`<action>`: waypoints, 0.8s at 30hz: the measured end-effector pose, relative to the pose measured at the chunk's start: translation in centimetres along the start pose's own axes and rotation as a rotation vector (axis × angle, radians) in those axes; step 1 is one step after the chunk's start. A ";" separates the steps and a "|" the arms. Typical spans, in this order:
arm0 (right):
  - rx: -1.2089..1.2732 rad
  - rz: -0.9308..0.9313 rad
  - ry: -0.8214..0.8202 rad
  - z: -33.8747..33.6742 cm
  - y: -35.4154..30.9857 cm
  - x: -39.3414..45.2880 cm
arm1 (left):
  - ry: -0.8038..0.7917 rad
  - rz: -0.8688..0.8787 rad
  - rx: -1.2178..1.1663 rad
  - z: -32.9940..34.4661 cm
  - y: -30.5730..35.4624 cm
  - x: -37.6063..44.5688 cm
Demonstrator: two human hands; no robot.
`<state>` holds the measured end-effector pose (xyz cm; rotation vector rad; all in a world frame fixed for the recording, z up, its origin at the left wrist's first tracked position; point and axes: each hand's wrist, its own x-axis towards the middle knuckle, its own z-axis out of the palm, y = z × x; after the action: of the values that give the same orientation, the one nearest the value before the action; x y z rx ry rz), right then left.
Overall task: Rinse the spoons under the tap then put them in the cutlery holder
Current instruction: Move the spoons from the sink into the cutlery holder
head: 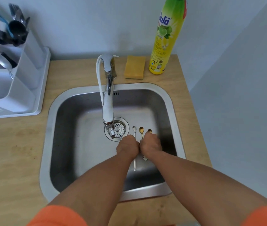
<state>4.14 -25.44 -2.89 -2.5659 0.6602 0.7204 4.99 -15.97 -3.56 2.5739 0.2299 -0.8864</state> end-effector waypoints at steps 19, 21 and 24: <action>-0.020 -0.035 0.011 0.7 -0.2 0.2 | 0.199 -0.046 -0.027 -4.3 -7.5 -0.6; -0.033 -0.036 -0.006 0.7 -0.3 -0.1 | 0.226 -0.051 -0.008 -5.3 -8.4 -0.7; -0.033 -0.027 -0.040 0.9 -0.3 -0.6 | 0.274 -0.076 0.001 -6.9 -9.5 -0.9</action>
<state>3.44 -24.56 -3.21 -2.5783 0.6043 0.7776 5.41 -4.50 -1.13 2.6981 0.4078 -0.5549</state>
